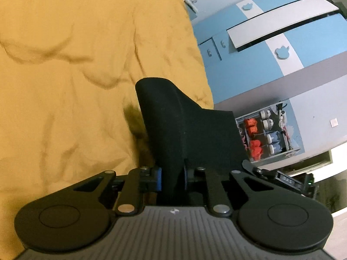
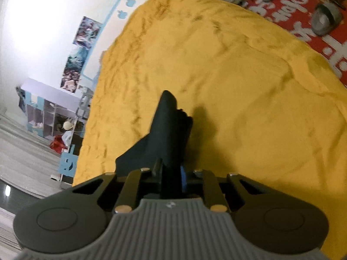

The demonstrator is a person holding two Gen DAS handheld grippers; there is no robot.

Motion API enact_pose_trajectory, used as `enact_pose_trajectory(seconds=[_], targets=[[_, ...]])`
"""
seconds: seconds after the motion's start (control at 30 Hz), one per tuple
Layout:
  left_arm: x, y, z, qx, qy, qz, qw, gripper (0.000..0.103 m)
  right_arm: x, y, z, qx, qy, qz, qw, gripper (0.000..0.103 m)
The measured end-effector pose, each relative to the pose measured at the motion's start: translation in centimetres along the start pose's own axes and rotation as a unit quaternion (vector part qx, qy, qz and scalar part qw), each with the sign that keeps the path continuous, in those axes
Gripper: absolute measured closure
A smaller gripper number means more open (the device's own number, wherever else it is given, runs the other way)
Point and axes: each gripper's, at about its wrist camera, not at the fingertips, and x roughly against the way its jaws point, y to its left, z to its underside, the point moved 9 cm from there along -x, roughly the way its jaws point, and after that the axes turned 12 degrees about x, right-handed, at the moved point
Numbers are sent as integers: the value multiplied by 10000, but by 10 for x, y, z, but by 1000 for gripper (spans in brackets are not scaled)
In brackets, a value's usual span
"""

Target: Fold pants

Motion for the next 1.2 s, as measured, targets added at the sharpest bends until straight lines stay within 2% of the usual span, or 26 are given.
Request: enact_pose_trajectory(seconds=[0.1,0.27,0.43,0.63,0.73,0.83,1.03,1.2], targets=[[32,-3,-8,-112,-81,-23,9999,85,4,33,1,197,-4,-5,9998,93],[98,4,-27,-403,-198,-216,9988,85,-12,88,14,163,-18,-305,9994,93],[167,27,-57,-565,-283,-647,9959,85,-56,150,41,125,118,-697,9974,93],[230,65,-88,-793,-376,-1312,9875,85,-123,219,74,-42,270,-1098,9936,93],[239,92,-104,-640,-428,-1487,9859,84,-157,243,89,-66,337,-1183,9924,93],[232,118,-116,-553,-511,-1434,9868,84,-188,252,99,-56,416,-1146,9925,93],[202,171,-133,-277,-354,-1247,9912,84,-233,241,109,-73,578,-830,9948,93],[185,196,-140,-9,-277,-1059,9940,83,-260,216,116,-180,697,-728,9947,93]])
